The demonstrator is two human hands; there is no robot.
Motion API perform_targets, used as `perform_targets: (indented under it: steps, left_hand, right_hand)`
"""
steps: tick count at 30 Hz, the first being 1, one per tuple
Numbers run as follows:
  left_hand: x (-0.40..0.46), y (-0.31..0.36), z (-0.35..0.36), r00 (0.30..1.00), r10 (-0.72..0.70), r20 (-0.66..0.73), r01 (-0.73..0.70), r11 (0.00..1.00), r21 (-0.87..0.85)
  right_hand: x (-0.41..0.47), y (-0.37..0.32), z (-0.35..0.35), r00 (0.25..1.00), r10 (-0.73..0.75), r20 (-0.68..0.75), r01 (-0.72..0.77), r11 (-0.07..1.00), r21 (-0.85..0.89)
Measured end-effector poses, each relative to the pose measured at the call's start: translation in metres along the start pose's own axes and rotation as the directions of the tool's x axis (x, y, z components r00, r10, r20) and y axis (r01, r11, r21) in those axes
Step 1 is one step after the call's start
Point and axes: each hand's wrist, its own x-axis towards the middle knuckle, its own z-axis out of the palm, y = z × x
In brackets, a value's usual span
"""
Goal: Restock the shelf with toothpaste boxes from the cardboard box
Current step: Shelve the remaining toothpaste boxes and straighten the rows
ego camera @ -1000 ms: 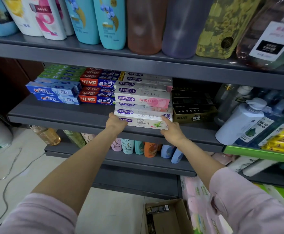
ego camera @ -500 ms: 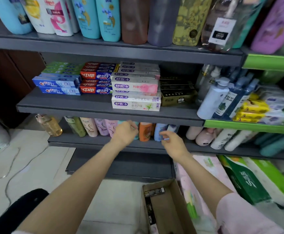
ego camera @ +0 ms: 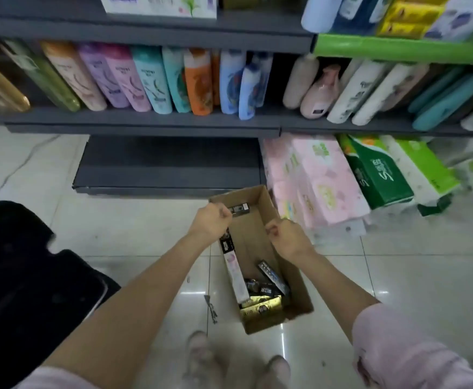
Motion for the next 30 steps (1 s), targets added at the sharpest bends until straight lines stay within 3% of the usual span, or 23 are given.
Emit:
perform_targets:
  steps: [3, 10, 16, 24, 28, 30]
  left_hand:
    - [0.011, -0.038, 0.068, 0.999, -0.041, 0.006, 0.041, 0.998, 0.043]
    - [0.097, -0.137, 0.234, 0.992, -0.114, 0.049, 0.104, 0.978, 0.181]
    - [0.193, -0.223, 0.347, 0.973, -0.225, 0.060, 0.183, 0.898, 0.400]
    - [0.267, -0.279, 0.405, 0.920, -0.386, -0.064, 0.371, 0.811, 0.453]
    - [0.274, -0.286, 0.409, 0.927, -0.373, -0.030, 0.343, 0.815, 0.467]
    - [0.271, -0.281, 0.410, 0.914, -0.406, -0.019, 0.351, 0.766, 0.539]
  right_hand:
    - [0.006, 0.062, 0.053, 0.995, 0.055, 0.084, -0.054, 0.998, -0.020]
    - [0.066, 0.186, 0.189, 0.987, 0.096, 0.131, -0.091, 0.995, -0.045]
    - [0.149, 0.269, 0.301, 0.976, 0.143, 0.164, -0.147, 0.989, 0.012]
    - [0.228, 0.323, 0.379, 0.954, 0.152, 0.258, -0.133, 0.987, -0.092]
    - [0.233, 0.332, 0.392, 0.941, 0.198, 0.273, -0.178, 0.979, -0.094]
    - [0.233, 0.334, 0.396, 0.938, 0.208, 0.277, -0.183, 0.976, -0.116]
